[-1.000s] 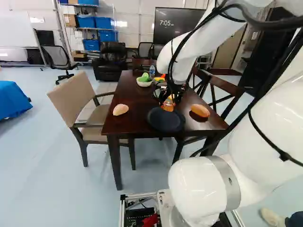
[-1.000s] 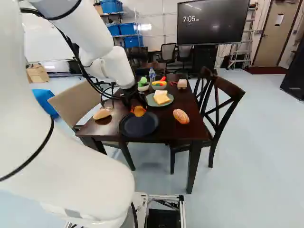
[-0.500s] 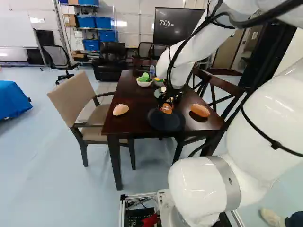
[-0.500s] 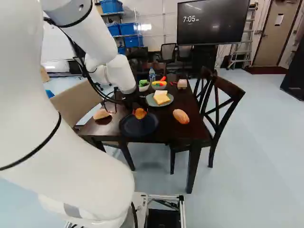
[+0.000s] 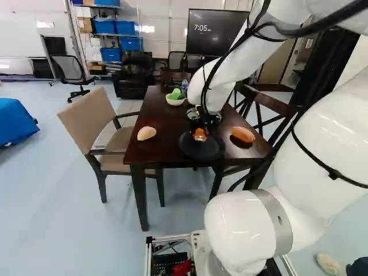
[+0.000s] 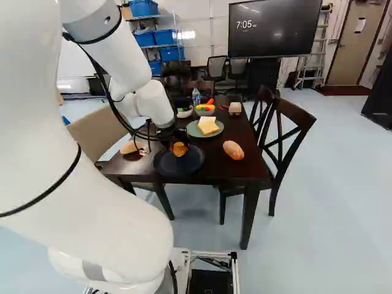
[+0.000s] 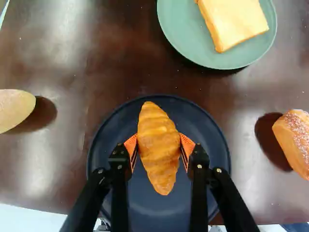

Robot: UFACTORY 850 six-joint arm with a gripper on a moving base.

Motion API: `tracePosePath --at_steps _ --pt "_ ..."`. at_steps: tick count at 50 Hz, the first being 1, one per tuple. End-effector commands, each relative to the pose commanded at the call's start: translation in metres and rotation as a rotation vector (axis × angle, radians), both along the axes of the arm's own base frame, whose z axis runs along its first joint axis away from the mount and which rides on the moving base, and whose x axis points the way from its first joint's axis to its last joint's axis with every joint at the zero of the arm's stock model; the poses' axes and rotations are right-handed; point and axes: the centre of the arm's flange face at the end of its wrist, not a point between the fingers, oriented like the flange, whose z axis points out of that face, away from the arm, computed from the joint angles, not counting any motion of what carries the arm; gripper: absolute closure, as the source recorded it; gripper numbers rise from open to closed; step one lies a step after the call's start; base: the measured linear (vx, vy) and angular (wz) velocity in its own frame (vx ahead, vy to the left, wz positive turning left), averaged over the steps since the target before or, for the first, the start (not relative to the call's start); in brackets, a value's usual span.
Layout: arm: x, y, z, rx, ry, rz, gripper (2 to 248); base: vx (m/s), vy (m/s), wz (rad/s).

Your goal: Move the croissant to the empty plate

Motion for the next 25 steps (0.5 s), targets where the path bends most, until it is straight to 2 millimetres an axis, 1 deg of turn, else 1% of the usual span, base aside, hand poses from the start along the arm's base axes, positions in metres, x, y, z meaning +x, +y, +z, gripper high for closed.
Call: tracePosePath --at_steps 7,8,12,13,17,18,22,23,25 --pt "0.0 0.0 0.0 0.0 0.0 0.0 119 0.0 0.0 0.0" --pt "0.0 0.0 0.0 0.0 0.0 0.0 104 0.0 0.0 0.0" --pt "0.0 0.0 0.0 0.0 0.0 0.0 104 0.0 0.0 0.0" --pt "0.0 0.0 0.0 0.0 0.0 0.0 73 0.0 0.0 0.0" --pt "0.0 0.0 0.0 0.0 0.0 0.0 73 0.0 0.0 0.0" --pt "0.0 0.0 0.0 0.0 0.0 0.0 40 0.0 0.0 0.0" --pt "0.0 0.0 0.0 0.0 0.0 0.0 40 0.0 0.0 0.0" --pt "0.0 0.0 0.0 0.0 0.0 0.0 6 0.0 0.0 0.0" --pt "0.0 0.0 0.0 0.0 0.0 0.0 6 0.0 0.0 0.0"
